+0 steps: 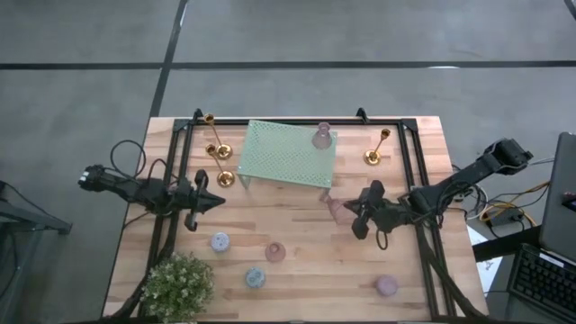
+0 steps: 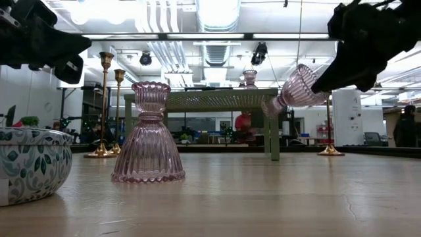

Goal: Pick & Place candle stick holders
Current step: Put the top glass candle holder on the shelf aligned with the other glass candle holder

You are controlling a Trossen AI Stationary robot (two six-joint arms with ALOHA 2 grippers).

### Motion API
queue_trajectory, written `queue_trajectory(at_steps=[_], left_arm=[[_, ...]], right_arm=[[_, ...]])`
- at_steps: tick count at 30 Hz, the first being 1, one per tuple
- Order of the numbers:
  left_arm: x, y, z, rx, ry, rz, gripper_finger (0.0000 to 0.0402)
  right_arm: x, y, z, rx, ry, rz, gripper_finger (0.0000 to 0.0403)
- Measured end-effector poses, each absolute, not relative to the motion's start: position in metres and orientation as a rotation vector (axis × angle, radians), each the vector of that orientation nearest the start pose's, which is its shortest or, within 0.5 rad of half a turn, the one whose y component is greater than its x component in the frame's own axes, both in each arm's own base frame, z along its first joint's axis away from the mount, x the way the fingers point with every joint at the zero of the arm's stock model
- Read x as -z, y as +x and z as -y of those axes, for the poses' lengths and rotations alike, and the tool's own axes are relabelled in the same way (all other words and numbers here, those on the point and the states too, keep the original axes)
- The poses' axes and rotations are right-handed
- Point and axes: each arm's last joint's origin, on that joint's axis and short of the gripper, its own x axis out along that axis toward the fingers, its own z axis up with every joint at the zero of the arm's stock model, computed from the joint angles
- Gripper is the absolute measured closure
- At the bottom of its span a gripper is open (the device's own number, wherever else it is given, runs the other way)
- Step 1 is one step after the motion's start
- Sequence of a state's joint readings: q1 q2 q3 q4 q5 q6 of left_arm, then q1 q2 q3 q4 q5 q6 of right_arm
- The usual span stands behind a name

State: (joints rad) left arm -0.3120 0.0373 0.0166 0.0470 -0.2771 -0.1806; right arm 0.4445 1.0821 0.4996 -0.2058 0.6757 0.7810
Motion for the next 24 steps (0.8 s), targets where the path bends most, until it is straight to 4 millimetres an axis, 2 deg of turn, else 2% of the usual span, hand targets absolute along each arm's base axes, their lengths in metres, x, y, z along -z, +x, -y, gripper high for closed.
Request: queue_trajectory(at_steps=[11, 24], left_arm=[[-0.174, 0.096, 0.022, 0.042, -0.239, 0.056, 0.0394], [-0.175, 0.095, 0.022, 0.044, -0.242, 0.068, 0.0394]], right_arm=[[-0.172, 0.192, -0.069, 0.523, 0.280, -0.574, 0.0392], [-0.171, 0.193, -0.068, 0.568, 0.246, -0.550, 0.0392]])
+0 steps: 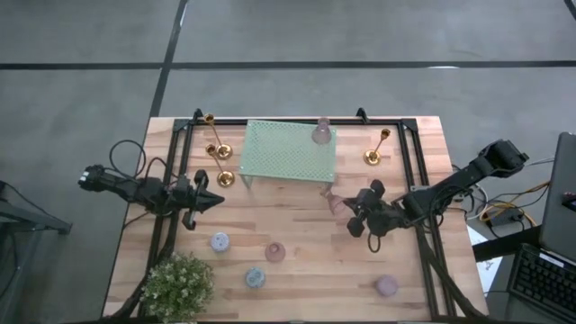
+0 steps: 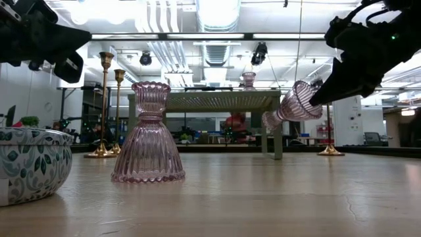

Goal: Pick & Place candle stick holders
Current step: Put the top glass candle holder on the shelf aligned with the other glass candle holder

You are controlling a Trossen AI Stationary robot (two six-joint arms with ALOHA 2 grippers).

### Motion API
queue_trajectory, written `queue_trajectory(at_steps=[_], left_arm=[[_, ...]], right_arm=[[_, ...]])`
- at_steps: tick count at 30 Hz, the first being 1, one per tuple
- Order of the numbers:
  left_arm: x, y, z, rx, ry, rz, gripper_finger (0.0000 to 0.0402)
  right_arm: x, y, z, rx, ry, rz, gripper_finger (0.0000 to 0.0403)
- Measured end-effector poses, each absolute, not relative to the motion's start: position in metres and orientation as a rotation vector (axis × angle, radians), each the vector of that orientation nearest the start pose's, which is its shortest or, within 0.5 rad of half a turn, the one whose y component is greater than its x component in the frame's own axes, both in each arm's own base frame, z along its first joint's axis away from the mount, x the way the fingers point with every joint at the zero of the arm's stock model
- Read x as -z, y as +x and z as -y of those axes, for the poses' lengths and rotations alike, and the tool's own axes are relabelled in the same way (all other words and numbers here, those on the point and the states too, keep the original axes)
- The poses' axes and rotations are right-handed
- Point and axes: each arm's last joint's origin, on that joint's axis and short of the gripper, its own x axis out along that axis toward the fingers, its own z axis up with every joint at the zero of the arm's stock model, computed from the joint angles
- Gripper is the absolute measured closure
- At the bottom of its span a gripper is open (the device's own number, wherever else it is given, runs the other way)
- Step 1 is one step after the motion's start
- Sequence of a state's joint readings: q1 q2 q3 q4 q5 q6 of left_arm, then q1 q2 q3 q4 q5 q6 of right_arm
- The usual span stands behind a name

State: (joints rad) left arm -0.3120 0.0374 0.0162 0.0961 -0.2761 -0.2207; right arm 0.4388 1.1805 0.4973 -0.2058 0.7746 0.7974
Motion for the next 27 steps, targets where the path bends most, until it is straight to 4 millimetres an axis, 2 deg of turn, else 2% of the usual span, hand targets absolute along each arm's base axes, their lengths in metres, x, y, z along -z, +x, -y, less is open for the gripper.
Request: queue_trajectory(at_steps=[13, 18, 22, 27], left_arm=[[-0.180, 0.095, 0.022, 0.051, -0.389, 0.105, 0.0394], [-0.186, 0.095, 0.022, 0.075, -0.457, 0.184, 0.0394], [-0.187, 0.096, 0.023, 0.083, -0.480, 0.186, 0.0393], [-0.193, 0.102, 0.025, 0.096, -0.500, 0.237, 0.0352]], right_arm=[[-0.177, 0.194, -0.075, 0.542, 0.246, -0.529, 0.0392], [-0.191, 0.199, -0.088, 0.441, 0.235, -0.492, 0.0392], [-0.207, 0.206, -0.101, 0.332, 0.203, -0.378, 0.0392], [-0.223, 0.215, -0.107, 0.256, 0.133, -0.222, 0.0391]])
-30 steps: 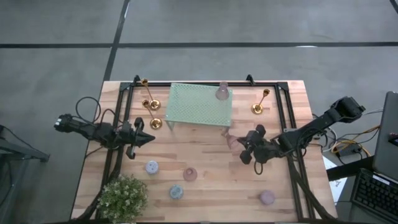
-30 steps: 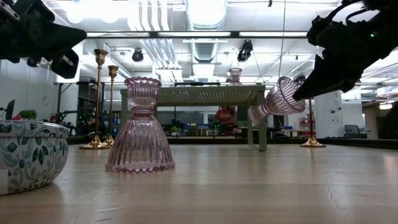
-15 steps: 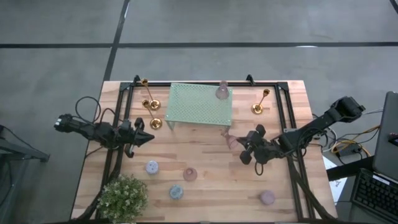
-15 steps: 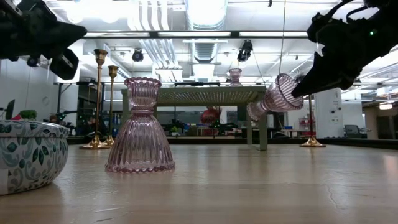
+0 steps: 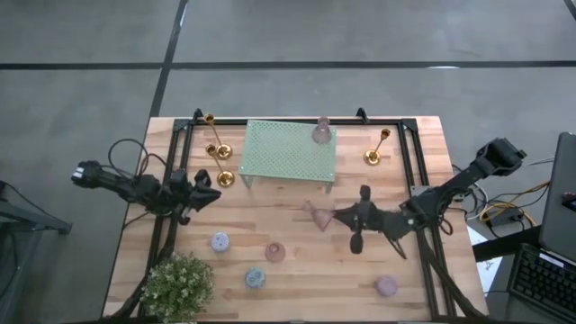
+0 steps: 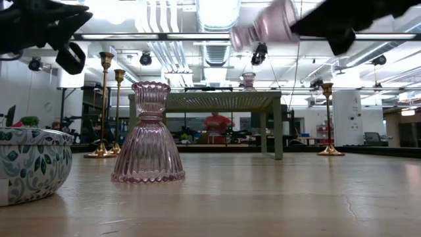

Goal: Pick & Place candle stick holders
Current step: Put the top glass candle holder on the shelf aligned with the other glass candle holder

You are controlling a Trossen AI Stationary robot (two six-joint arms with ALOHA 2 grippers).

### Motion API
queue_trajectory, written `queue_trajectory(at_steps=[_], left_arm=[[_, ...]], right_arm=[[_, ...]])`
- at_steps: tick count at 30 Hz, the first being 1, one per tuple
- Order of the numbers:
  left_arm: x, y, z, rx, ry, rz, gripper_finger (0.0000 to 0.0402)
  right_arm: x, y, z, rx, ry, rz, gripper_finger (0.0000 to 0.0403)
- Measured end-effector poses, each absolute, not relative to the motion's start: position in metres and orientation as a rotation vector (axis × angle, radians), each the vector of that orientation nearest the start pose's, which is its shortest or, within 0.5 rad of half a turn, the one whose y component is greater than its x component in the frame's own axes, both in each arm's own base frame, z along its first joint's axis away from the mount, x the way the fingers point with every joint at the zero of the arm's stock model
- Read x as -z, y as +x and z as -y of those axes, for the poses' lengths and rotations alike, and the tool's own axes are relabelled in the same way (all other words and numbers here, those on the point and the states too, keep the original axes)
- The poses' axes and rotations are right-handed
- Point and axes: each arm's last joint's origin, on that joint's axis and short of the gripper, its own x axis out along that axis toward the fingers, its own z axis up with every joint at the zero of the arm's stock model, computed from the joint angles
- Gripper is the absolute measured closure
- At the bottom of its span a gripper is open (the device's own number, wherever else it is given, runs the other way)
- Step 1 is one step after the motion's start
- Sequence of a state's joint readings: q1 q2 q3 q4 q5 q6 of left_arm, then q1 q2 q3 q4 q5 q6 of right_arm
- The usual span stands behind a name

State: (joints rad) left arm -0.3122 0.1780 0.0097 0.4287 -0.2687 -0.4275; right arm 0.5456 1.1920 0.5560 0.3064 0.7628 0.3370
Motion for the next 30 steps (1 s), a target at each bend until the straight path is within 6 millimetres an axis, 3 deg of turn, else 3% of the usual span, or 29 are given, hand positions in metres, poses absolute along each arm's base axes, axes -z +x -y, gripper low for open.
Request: queue_trajectory(at_steps=[8, 16, 21, 24, 26, 28, 30], left_arm=[[-0.216, 0.122, 0.030, 0.058, -0.469, 0.257, 0.0233], [-0.250, 0.172, 0.045, 0.006, -0.386, 0.200, 0.0163], [-0.269, 0.209, 0.057, -0.007, -0.320, 0.157, 0.0146], [-0.291, 0.224, 0.061, -0.010, -0.338, 0.234, 0.0145], [-0.279, 0.231, 0.063, -0.059, -0.312, 0.150, 0.0144], [-0.291, 0.237, 0.065, -0.070, -0.339, 0.221, 0.0144], [-0.274, 0.241, 0.066, -0.106, -0.320, 0.141, 0.0144]], right_arm=[[-0.236, 0.232, -0.107, 0.253, -0.055, -0.041, 0.0391], [-0.233, 0.253, -0.096, 0.336, -0.241, 0.057, 0.0390], [-0.229, 0.259, -0.096, 0.329, -0.288, 0.105, 0.0390], [-0.232, 0.260, -0.099, 0.273, -0.299, 0.170, 0.0390], [-0.234, 0.260, -0.101, 0.258, -0.306, 0.211, 0.0390], [-0.237, 0.260, -0.103, 0.249, -0.328, 0.234, 0.0390], [-0.241, 0.261, -0.104, 0.228, -0.334, 0.260, 0.0390]])
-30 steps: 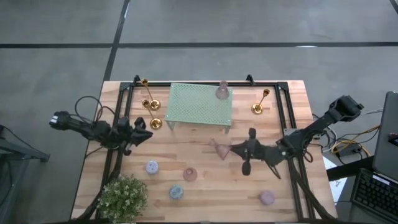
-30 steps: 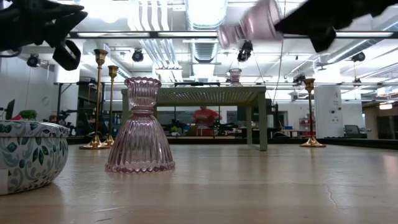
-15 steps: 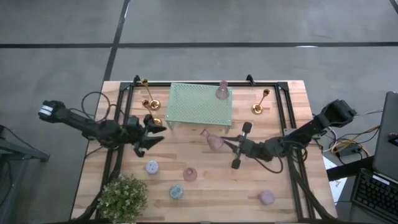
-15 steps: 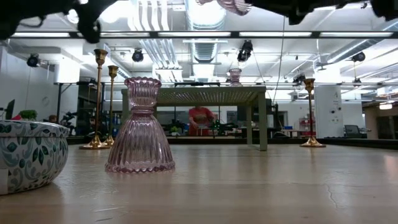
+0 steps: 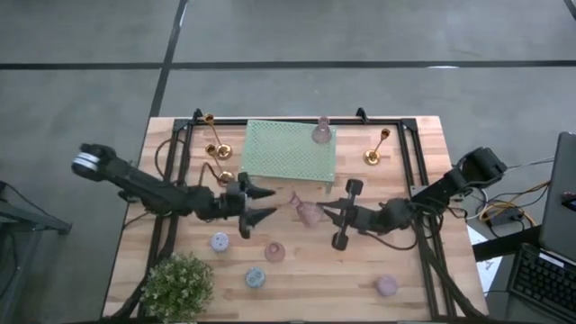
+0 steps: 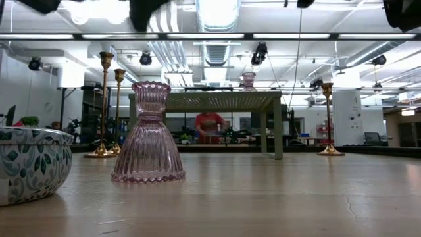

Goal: Pick & Place candle stick holders
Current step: Put the top glass candle holder on the shelf aligned with the other glass candle holder

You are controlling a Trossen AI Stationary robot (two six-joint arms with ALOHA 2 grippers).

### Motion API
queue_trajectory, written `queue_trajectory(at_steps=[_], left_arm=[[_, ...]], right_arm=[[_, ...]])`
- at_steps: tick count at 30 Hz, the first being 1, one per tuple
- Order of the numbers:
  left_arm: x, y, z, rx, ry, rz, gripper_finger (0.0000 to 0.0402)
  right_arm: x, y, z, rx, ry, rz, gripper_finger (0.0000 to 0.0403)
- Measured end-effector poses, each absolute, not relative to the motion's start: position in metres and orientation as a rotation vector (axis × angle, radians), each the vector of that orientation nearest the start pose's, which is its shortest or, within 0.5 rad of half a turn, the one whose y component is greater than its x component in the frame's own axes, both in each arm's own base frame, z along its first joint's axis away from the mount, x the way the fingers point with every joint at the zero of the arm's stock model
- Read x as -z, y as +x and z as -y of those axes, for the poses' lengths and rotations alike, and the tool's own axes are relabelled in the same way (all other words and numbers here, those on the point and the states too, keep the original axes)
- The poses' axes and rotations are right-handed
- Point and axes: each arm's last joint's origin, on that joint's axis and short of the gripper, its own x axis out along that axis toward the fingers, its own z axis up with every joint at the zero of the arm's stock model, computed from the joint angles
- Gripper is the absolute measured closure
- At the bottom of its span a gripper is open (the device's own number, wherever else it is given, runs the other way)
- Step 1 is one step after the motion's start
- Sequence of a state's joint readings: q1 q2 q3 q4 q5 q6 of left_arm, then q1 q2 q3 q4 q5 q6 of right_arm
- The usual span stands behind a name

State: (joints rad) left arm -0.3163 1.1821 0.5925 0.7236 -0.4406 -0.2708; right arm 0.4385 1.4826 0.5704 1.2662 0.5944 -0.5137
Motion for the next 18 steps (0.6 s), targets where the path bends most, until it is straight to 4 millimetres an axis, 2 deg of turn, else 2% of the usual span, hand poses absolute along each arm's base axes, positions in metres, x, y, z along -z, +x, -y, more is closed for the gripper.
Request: queue_trajectory(at_steps=[2, 3, 4, 6, 8, 13, 16, 18], left_arm=[[-0.290, 0.248, 0.069, -0.071, -0.374, 0.256, 0.0144], [-0.291, 0.250, 0.069, -0.067, -0.387, 0.275, 0.0144], [-0.287, 0.253, 0.071, -0.072, -0.383, 0.258, 0.0144], [-0.291, 0.261, 0.074, -0.055, -0.379, 0.282, 0.0144], [-0.281, 0.270, 0.077, -0.063, -0.337, 0.214, 0.0144], [-0.295, 0.289, 0.083, -0.055, -0.304, 0.273, 0.0144], [-0.289, 0.299, 0.088, -0.053, -0.245, 0.225, 0.0144], [-0.292, 0.302, 0.089, -0.053, -0.241, 0.232, 0.0144]], right_arm=[[-0.246, 0.260, -0.104, 0.216, -0.339, 0.279, 0.0390], [-0.249, 0.260, -0.105, 0.215, -0.338, 0.287, 0.0390], [-0.252, 0.262, -0.106, 0.207, -0.331, 0.306, 0.0390], [-0.252, 0.261, -0.106, 0.199, -0.348, 0.298, 0.0390], [-0.253, 0.263, -0.108, 0.171, -0.360, 0.298, 0.0390], [-0.256, 0.262, -0.107, 0.170, -0.356, 0.313, 0.0390], [-0.255, 0.262, -0.107, 0.170, -0.359, 0.308, 0.0390], [-0.255, 0.261, -0.108, 0.167, -0.357, 0.313, 0.0390]])
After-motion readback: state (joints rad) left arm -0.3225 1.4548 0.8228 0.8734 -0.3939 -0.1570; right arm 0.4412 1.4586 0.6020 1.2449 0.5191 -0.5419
